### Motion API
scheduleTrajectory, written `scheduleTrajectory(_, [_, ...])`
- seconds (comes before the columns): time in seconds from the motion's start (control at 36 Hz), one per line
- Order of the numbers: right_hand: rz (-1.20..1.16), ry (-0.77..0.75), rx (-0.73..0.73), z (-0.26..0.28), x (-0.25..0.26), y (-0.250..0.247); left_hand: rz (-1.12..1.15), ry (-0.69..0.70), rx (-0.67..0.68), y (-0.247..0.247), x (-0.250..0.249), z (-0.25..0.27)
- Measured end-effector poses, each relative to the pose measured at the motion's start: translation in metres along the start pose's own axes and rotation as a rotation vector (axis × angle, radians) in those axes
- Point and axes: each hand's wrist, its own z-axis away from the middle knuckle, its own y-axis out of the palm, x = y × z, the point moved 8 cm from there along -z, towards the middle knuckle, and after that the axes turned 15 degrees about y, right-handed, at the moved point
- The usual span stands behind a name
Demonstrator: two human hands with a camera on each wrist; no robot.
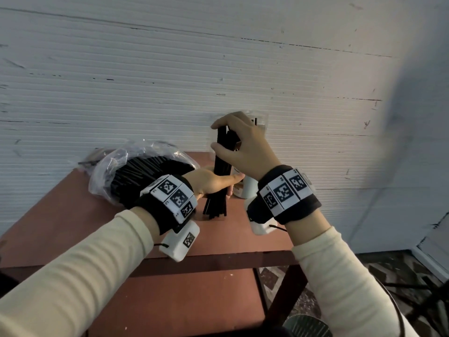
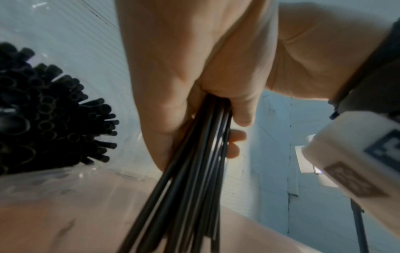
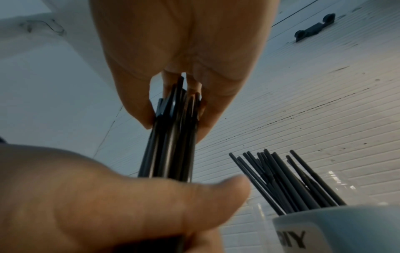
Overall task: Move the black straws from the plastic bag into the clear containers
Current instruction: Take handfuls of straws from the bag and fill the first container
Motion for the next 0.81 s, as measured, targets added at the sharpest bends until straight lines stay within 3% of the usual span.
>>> scheduleTrajectory(0.14, [-0.174, 0.090, -0.120, 0.010, -0.002, -0.024, 0.086, 0.133, -0.047, -0.001, -0.026, 0.002])
scheduleTrajectory(0.22, [-0.179, 0.177, -0.112, 0.014, -0.008, -0.034, 0.061, 0.253, -0.023, -0.001, -0.054, 0.005])
scheduleTrajectory(0.31, [-0.011, 0.261, 0.121, 0.013, -0.018, -0.025, -0.027, 0.316, 0.064, -0.001, -0.067, 0.006])
scheduleTrajectory(0.39, [-0.074, 0.322, 0.329, 0.017, -0.025, -0.010, -0.133, 0.334, 0.157, 0.004, -0.069, 0.005])
scheduleTrajectory(0.56, [-0.119, 0.298, 0.120, 0.000, -0.037, -0.032, -0.138, 0.261, 0.052, 0.016, -0.066, -0.020])
scheduleTrajectory(0.64, [-0.192, 0.316, -0.044, -0.013, -0.044, -0.059, -0.087, 0.225, -0.208, 0.005, -0.064, -0.029])
scheduleTrajectory(0.72, [-0.225, 0.356, -0.188, -0.028, -0.059, -0.087, -0.197, 0.173, -0.425, -0.008, -0.053, -0.037])
scheduleTrajectory(0.81, [-0.191, 0.418, -0.236, -0.043, -0.077, -0.100, -0.178, 0.024, -0.364, -0.009, -0.028, -0.053])
